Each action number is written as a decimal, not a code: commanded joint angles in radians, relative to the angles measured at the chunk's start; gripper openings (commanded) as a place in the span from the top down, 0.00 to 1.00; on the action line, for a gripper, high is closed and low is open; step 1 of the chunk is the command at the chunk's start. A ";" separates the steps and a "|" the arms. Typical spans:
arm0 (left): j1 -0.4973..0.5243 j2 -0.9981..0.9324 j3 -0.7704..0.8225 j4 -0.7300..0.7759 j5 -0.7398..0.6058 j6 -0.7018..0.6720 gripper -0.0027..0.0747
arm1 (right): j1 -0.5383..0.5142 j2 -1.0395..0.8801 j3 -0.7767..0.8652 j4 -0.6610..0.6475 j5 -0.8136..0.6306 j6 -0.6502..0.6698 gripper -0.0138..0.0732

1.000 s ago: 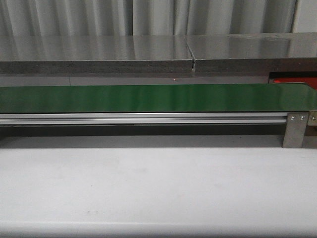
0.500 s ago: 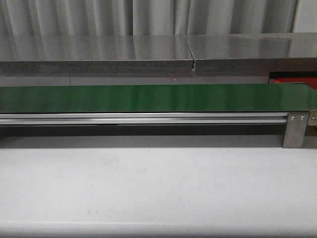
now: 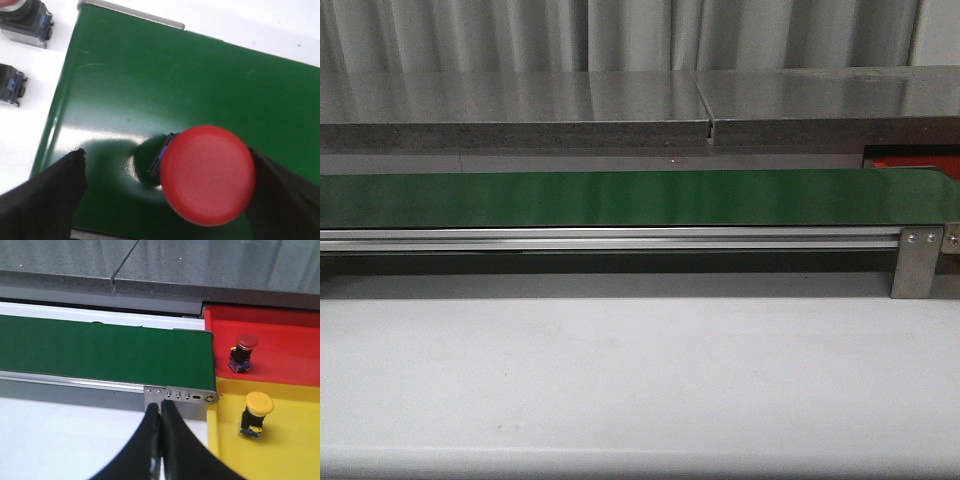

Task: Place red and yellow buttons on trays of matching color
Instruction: 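Carry the red button onto the green belt and open the left gripper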

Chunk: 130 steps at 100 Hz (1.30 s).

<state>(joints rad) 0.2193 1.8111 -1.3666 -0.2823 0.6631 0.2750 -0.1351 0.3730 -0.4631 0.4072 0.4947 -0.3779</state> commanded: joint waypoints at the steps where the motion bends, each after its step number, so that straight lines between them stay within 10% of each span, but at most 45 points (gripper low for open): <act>1: -0.006 -0.083 -0.037 -0.032 -0.033 -0.001 0.20 | 0.000 0.004 -0.025 0.021 -0.077 -0.008 0.98; 48: 0.009 -0.172 -0.179 -0.039 0.048 -0.001 0.20 | 0.000 0.004 -0.025 0.021 -0.077 -0.008 0.98; 130: 0.354 0.015 -0.176 0.049 0.048 -0.001 0.21 | 0.000 0.004 -0.025 0.021 -0.077 -0.008 0.98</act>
<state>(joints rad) 0.5452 1.8594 -1.5116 -0.2189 0.7659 0.2786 -0.1351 0.3730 -0.4631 0.4072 0.4947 -0.3779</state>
